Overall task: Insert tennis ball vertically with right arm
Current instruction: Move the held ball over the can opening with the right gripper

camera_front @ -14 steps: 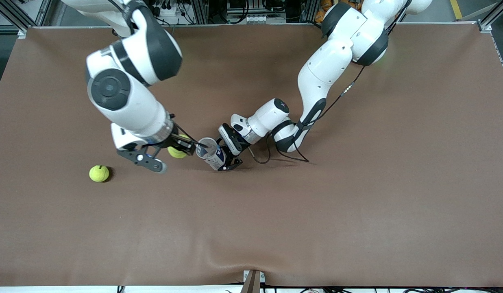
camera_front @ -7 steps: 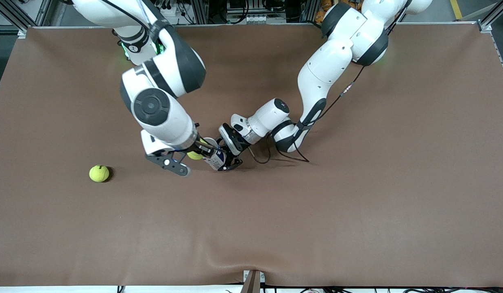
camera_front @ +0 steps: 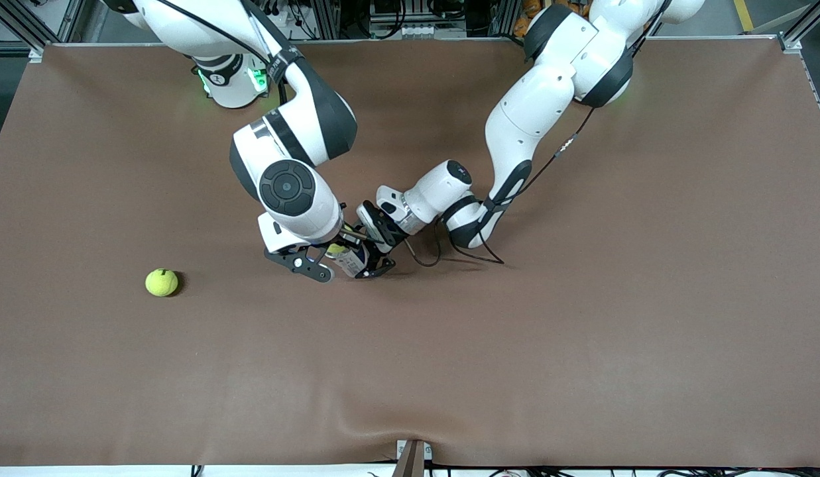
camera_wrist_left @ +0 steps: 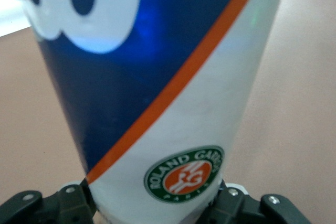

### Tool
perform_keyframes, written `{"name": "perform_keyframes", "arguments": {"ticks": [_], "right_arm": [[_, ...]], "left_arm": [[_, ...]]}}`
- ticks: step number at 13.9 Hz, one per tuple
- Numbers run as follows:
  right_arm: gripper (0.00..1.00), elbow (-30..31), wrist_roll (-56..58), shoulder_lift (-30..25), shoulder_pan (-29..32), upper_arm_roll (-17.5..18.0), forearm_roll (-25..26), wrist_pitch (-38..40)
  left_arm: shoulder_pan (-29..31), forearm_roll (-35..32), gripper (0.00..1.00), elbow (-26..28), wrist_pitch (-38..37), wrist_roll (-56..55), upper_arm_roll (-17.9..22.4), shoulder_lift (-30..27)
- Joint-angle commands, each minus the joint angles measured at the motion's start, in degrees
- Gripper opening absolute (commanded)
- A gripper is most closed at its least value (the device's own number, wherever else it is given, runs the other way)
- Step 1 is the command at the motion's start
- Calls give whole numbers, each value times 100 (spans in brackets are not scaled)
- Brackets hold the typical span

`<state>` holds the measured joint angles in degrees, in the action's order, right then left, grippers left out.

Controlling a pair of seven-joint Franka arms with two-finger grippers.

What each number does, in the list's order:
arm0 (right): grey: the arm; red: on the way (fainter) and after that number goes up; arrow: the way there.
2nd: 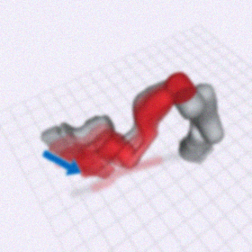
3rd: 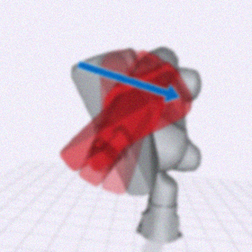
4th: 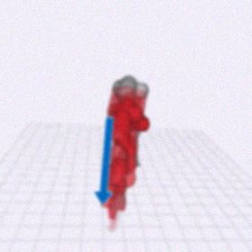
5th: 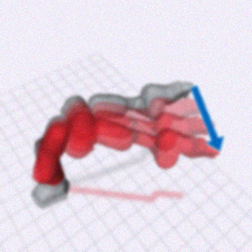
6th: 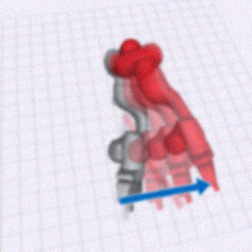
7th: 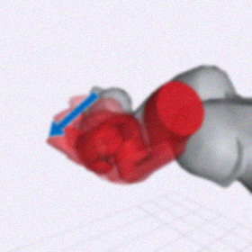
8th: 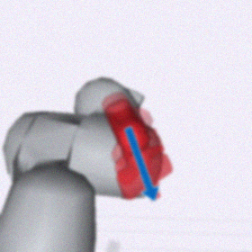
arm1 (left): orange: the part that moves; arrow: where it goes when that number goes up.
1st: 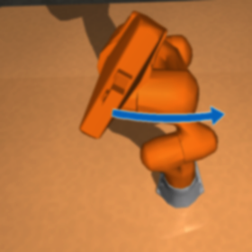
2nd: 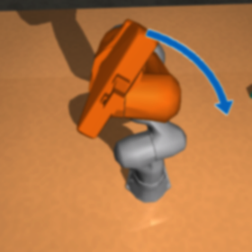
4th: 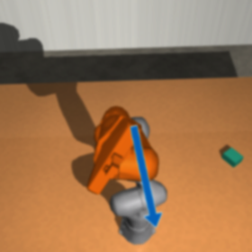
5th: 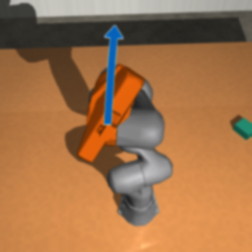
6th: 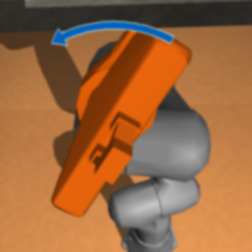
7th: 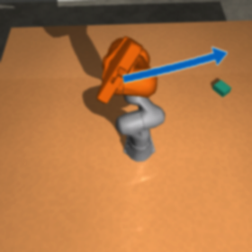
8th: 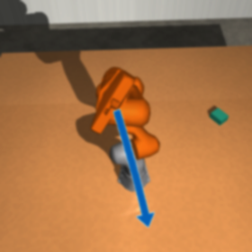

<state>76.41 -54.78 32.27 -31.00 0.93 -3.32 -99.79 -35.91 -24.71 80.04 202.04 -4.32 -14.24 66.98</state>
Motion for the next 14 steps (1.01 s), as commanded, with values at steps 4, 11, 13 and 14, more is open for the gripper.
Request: {"name": "perform_keyframes", "arguments": {"ticks": [4,11,13,14], "right_arm": [[100,23,-24,-28,-20,-41,-2,-40],[100,6,422,-317,251,-58,-20,353],[100,-12,1028,-554,585,-58,-64,784],[100,-12,1326,-660,795,-58,-64,942]], "left_arm": [[-82,107,78,-120,90,10,88,87],[-56,116,78,-138,169,28,88,43],[-56,116,78,-129,169,28,88,43],[-56,116,78,-129,169,28,88,52]]}}
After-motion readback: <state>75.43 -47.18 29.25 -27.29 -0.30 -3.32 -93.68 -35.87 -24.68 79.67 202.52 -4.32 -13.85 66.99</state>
